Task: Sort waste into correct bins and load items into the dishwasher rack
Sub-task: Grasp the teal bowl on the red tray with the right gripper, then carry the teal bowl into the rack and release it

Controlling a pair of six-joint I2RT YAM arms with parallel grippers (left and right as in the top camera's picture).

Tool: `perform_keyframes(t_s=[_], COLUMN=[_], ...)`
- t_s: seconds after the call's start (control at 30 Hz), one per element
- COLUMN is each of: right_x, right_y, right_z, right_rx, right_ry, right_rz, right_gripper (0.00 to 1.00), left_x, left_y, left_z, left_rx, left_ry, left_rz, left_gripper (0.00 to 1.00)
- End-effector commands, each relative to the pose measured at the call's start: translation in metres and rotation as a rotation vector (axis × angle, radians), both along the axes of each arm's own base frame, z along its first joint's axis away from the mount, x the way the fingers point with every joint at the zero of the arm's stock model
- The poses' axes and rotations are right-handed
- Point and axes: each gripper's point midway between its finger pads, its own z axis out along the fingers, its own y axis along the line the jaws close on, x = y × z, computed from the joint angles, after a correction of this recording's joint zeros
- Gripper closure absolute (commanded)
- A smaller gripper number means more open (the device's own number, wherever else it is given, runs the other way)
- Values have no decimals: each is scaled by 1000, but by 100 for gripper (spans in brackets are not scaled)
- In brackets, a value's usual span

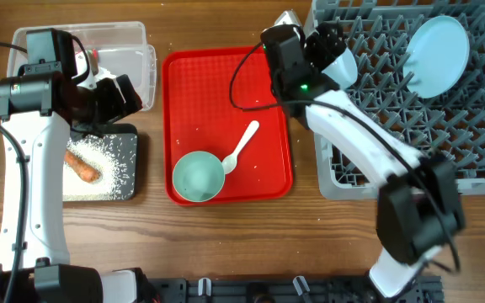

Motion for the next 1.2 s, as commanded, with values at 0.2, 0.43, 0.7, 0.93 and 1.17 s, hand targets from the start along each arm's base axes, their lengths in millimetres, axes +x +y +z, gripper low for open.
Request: perform_keyframes(t_s=[0.2,0.43,0.7,0.93,1.17], right_x=[-166,-191,-210,-209,-200], right_y=[203,199,209,208,208], right_z=[-69,-138,-171,-173,-163], right_rx=[1265,1215,1114,1114,1138], right_ry=[895,934,866,846,826], right_rz=[269,-70,-208,-232,-225], right_gripper=[43,53,62,91,96], left_x=[2,2,2,2,2], left_y=[-3,-3,-3,-3,-3], left_z=[1,1,1,1,1], left_rx=[-2,-2,-2,-2,-2], left_ry=[-5,-5,-5,-5,-5], left_rz=[-23,-23,-23,-23,-23], left_gripper=[0,0,0,0,0])
